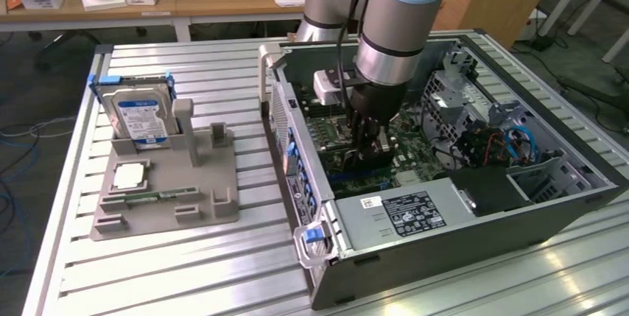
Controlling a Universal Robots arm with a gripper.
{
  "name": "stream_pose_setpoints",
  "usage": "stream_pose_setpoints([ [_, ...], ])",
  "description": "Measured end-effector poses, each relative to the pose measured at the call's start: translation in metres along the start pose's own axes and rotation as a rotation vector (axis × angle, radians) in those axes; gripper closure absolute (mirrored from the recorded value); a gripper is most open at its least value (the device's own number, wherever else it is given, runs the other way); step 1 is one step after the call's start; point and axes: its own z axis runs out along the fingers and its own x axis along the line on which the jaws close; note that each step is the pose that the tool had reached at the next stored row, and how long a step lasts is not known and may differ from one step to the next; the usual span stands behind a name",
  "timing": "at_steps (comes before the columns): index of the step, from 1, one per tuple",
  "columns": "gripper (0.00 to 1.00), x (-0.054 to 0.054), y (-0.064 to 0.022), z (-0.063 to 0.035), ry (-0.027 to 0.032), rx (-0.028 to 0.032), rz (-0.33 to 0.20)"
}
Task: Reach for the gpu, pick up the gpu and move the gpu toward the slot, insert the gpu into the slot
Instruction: 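Insert the gpu into the slot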
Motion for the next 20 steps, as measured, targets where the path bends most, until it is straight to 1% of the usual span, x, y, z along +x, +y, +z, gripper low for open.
stream_pose_setpoints([
  [7,0.74,-0.0004,0.0,0.0004,-0.0001,-0.0002,-0.016],
  [13,0.74,-0.0003,0.0001,0.0037,-0.0002,-0.0001,-0.018],
  [20,0.74,-0.0003,0.0001,0.0053,-0.0003,-0.0001,-0.019],
])
